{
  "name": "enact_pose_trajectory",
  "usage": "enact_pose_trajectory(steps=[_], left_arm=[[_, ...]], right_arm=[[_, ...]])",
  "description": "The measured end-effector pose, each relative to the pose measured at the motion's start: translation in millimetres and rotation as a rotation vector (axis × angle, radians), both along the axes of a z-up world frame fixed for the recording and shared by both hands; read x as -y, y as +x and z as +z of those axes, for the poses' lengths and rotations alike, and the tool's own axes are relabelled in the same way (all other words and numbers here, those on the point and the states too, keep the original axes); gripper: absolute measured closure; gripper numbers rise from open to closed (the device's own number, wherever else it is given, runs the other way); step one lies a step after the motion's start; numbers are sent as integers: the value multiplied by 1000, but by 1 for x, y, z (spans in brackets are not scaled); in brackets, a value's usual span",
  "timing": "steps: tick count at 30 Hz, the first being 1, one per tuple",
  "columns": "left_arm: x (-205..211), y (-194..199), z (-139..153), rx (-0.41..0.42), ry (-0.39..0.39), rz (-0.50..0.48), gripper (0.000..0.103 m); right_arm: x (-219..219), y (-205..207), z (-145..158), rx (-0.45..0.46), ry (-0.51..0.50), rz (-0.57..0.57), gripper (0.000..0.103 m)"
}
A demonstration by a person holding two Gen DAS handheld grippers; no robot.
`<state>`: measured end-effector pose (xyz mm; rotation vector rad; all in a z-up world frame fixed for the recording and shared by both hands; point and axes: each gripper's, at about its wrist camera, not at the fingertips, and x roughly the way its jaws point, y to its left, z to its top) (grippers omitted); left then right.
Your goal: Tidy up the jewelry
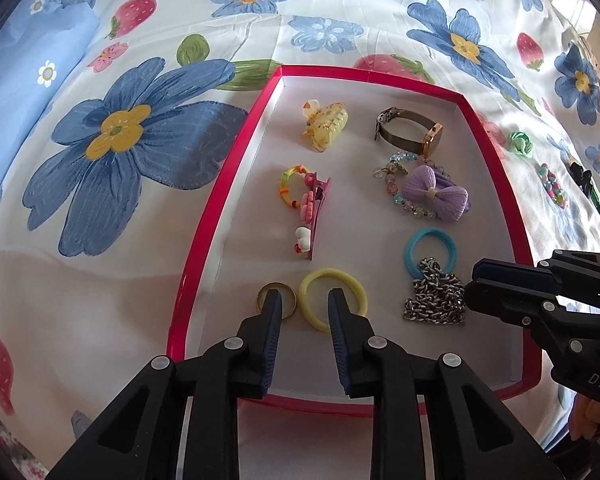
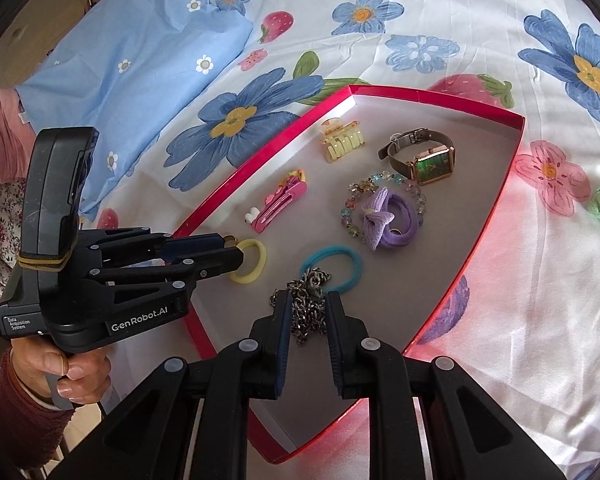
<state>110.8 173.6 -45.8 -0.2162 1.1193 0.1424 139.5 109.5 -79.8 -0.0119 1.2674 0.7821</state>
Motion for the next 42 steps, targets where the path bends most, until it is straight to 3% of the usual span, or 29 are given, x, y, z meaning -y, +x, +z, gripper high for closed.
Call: enact_pose_trajectory(steps=[2,9,13,16,21,27,38,42], left_arm=[[-1,-2,2,4,-5,4,77],[-9,-20,18,71,-36,44,48],[-18,-40,28,128,-70,100,29],[-26,-56,31,160,-116,151,23],[-33,-87,32,212,-219,228,16],[-30,-116,33,228,-246,265,12],[5,-149,58,227,-71,228,12],[13,-159,76,238,-55,176,11]], right_arm=[[0,0,1,1,-2,-3,84],[11,-2,14,29,32,-47,80],[26,-5,29,101,72,-114,60],[37,-11,39,165,107,-153,57],[50,-22,47,200,174,-208,41],[61,-41,55,215,217,-241,36],[66,-72,66,239,171,-227,31],[63,-77,87,273,137,-185,31]])
